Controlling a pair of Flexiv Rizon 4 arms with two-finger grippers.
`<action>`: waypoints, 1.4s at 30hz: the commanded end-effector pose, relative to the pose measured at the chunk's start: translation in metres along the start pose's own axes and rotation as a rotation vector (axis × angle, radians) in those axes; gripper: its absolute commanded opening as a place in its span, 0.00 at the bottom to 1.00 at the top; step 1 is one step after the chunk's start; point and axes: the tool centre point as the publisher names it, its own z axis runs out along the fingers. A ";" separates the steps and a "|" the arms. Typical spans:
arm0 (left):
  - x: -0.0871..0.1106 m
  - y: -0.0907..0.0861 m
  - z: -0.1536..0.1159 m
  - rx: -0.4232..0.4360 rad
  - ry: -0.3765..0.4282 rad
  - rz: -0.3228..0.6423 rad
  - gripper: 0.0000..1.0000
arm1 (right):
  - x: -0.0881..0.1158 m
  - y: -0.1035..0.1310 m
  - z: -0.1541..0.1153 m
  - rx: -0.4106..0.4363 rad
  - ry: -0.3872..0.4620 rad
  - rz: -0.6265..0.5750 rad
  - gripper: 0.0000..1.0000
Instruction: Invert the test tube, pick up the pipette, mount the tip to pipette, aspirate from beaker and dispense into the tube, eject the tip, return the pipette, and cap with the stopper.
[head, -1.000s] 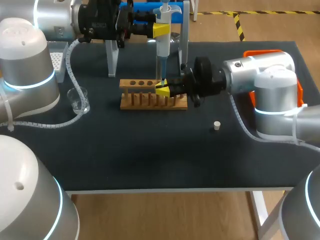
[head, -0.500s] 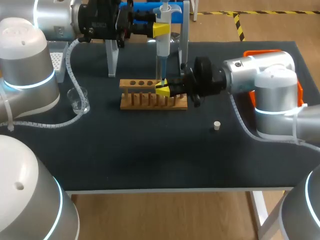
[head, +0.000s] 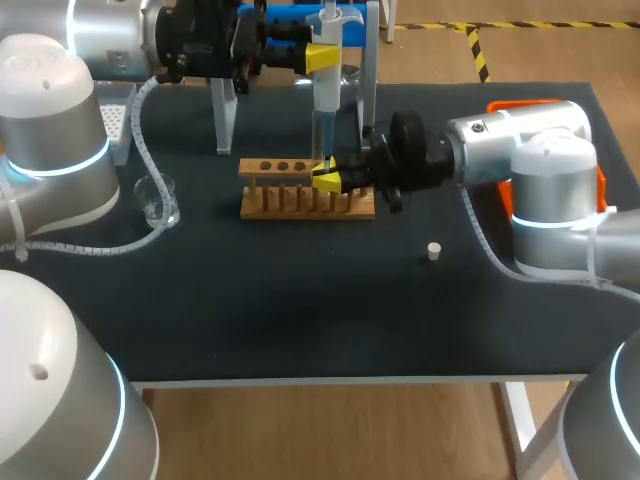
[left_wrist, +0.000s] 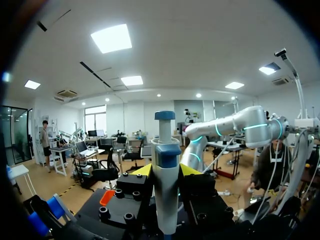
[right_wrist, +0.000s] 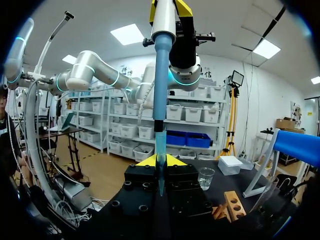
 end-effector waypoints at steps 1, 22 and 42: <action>0.000 0.002 0.000 0.001 -0.002 0.001 0.00 | 0.002 0.003 -0.002 0.002 0.000 -0.001 0.00; 0.000 0.002 0.000 0.001 -0.002 0.001 0.00 | 0.004 0.011 0.000 -0.007 0.020 0.031 0.00; 0.000 0.002 0.000 0.001 -0.002 0.001 0.00 | 0.002 0.022 0.003 -0.017 0.014 0.068 0.00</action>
